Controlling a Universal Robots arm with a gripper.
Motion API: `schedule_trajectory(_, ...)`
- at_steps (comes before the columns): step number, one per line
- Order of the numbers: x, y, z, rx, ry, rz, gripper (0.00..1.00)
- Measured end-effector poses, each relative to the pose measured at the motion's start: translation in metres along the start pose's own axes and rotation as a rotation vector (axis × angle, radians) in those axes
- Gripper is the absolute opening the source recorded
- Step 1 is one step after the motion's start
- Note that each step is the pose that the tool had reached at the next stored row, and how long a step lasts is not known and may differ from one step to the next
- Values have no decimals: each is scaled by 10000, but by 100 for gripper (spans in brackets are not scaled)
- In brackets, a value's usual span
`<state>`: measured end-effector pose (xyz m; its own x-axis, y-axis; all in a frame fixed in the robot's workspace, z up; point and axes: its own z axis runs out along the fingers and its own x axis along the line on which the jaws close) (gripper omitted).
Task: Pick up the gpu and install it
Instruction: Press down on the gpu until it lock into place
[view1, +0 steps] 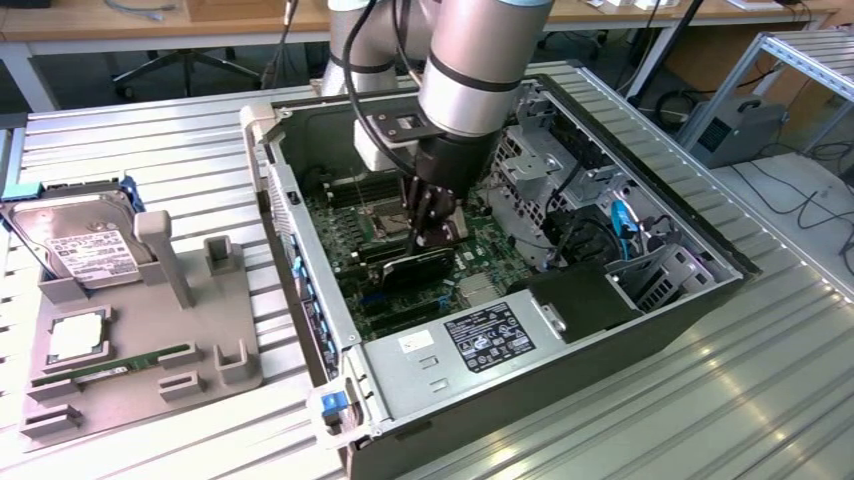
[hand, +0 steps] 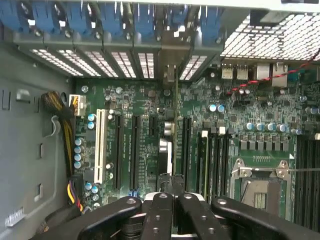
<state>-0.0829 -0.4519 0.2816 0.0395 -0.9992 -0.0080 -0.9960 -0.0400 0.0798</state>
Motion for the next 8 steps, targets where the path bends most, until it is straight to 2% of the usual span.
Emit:
schedule_trajectory(4, 3, -71, -5, -37, -2, 1, 11)
schedule_trajectory(8, 3, -81, -7, -41, -2, 0, 11)
